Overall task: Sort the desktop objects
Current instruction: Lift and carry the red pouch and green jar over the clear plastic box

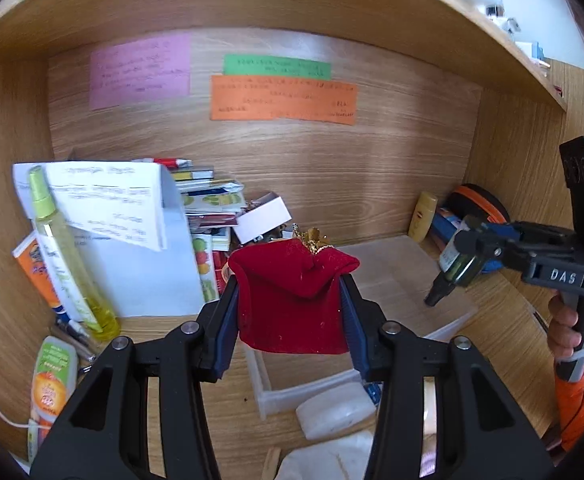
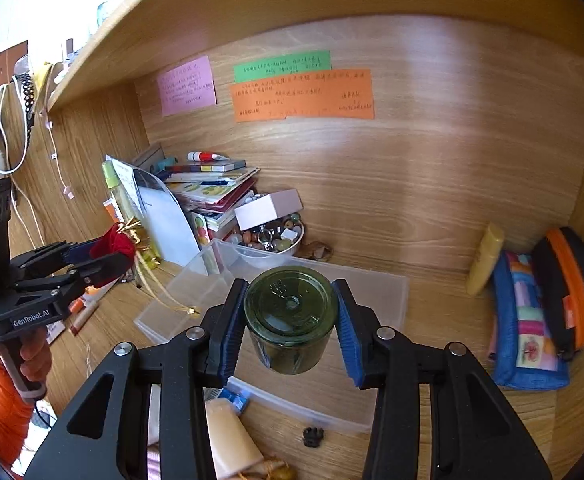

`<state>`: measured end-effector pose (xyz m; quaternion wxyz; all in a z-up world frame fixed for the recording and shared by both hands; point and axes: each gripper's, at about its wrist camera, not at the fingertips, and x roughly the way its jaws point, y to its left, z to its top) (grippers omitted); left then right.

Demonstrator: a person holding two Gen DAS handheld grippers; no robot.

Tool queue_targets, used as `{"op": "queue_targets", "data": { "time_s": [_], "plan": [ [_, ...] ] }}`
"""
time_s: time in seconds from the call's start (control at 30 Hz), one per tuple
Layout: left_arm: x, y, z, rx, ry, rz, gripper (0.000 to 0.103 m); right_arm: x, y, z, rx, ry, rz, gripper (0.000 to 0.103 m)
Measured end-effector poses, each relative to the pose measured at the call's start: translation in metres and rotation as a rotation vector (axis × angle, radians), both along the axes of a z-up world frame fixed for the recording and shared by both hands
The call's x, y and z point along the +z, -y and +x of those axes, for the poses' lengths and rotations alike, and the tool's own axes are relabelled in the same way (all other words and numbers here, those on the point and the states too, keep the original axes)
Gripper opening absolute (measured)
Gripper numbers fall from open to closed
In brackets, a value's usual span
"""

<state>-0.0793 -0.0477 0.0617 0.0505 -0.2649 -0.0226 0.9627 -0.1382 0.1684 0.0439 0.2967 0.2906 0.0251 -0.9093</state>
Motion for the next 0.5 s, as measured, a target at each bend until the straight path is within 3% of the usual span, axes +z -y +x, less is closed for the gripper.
{"op": "queue_targets", "data": {
  "time_s": [0.5],
  "plan": [
    [-0.057,-0.027,-0.054,-0.049,0.130,0.022,0.046,-0.051,0.013,-0.026,-0.001,0.116,0.021,0.038]
  ]
}}
